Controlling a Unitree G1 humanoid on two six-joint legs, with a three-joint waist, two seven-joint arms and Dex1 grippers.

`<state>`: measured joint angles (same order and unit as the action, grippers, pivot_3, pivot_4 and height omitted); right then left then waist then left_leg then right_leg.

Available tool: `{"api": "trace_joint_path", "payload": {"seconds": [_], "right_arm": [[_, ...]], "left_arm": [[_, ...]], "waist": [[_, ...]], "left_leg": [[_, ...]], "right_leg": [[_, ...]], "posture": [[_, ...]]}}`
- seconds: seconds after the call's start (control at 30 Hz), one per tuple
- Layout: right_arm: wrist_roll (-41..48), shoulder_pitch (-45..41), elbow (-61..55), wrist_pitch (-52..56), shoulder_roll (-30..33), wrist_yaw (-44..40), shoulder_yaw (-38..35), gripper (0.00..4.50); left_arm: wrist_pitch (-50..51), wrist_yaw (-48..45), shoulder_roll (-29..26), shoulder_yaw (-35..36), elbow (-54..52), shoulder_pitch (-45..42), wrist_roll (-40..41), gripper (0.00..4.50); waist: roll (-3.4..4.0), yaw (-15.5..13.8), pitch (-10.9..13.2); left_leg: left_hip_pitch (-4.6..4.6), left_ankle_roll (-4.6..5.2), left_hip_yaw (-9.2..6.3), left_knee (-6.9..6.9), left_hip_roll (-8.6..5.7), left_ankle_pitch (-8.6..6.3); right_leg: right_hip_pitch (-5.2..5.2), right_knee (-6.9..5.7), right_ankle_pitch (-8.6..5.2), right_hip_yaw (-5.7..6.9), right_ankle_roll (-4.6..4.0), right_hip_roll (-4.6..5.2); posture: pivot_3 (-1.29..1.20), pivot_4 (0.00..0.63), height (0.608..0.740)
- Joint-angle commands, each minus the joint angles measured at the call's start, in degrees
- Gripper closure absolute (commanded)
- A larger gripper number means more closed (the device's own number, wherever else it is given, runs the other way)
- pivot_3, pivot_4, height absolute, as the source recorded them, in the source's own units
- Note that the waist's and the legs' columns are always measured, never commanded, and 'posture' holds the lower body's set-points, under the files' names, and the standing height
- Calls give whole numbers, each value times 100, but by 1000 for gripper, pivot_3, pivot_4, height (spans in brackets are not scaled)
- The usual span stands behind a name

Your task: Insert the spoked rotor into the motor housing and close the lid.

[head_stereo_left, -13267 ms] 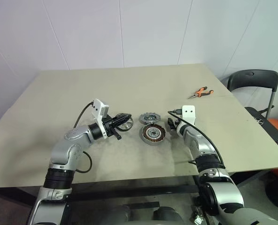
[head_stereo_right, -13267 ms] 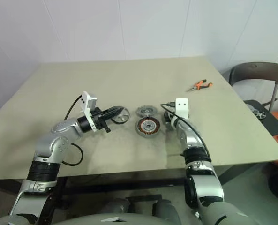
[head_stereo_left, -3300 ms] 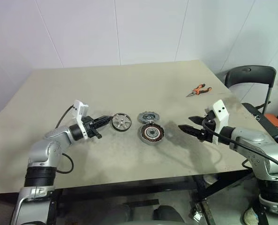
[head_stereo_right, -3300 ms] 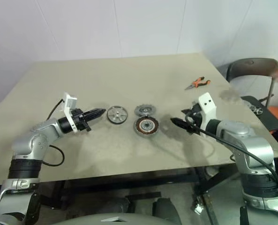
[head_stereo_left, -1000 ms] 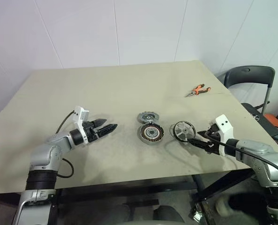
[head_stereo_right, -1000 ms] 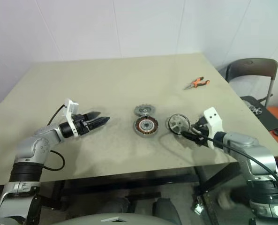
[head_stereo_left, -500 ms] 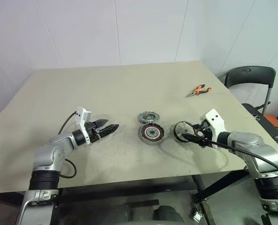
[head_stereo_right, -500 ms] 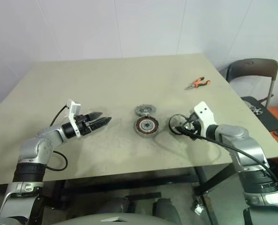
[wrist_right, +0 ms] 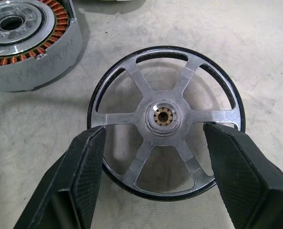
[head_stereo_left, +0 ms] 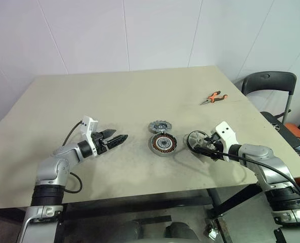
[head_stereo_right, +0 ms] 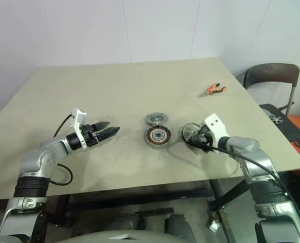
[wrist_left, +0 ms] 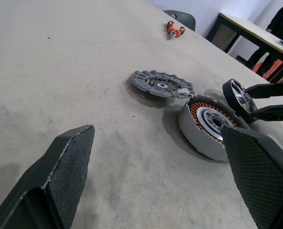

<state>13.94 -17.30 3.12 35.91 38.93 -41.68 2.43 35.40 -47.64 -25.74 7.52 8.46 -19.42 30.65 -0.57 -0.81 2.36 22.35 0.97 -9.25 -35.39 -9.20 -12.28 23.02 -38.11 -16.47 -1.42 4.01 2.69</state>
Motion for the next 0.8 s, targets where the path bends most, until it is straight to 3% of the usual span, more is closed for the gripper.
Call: {"api": "trace_joint_path", "payload": {"seconds": [0.03, 0.17, 0.27, 0.43, 0.57, 0.63, 0.8], "right_arm": [[-31, -14, -46, -57, -27, -31, -45, 1072], [26, -3, -140, -15, -39, -85, -78, 1072], [21, -53, -142, 47, -68, -39, -79, 1650], [-27, -96, -79, -14, -63, -49, -83, 1650], [-44, -111, -128, 7, -56, -40, -73, 2517], [-9, -124, -187, 18, -55, -99, -66, 2517], [172, -140, -454, 158, -93, -150, -206, 3626]], "left_arm": [[-106, 24, 0, 50, -222, -7, 23, 22], [-112, 45, 9, 44, -220, -10, 19, 22], [-140, 50, 26, 33, -173, -49, 0, 0], [-195, 53, 49, 15, -84, -103, -35, 0], [-221, 49, 67, 10, -36, -128, -55, 0], [-242, 52, 81, 2, -11, -134, -73, 0], [-263, 53, 106, 9, 3, -144, -89, 0]], "waist": [[0, -3, 0], [-1, -4, -1], [-1, -4, -1], [-1, -2, -1], [-1, 0, -1], [-3, 2, -2], [-6, 13, -5]], "left_leg": [[0, 0, 0, -1, 0, 0], [-1, 0, -1, -2, 0, 0], [-1, 0, 0, -3, 0, 0], [-1, 0, 0, -3, 0, 0], [-1, 0, 0, -3, 0, 0], [-2, 0, 0, -3, 0, 0], [-2, 0, 0, -3, 1, 0]], "right_leg": [[-1, 0, 0, 0, 0, 0], [-1, 0, 1, 1, 0, 0], [-2, 0, 1, 0, 0, 0], [-2, 0, 1, 1, 0, 0], [-2, 0, 1, 0, 1, 0], [-2, 0, 1, 0, 1, 0], [-3, -1, 2, 0, 1, -1]], "posture": [[0, 0, 740], [0, 0, 740], [0, 0, 740], [0, 0, 740], [0, 0, 740], [0, 0, 740], [0, 0, 740]]}}
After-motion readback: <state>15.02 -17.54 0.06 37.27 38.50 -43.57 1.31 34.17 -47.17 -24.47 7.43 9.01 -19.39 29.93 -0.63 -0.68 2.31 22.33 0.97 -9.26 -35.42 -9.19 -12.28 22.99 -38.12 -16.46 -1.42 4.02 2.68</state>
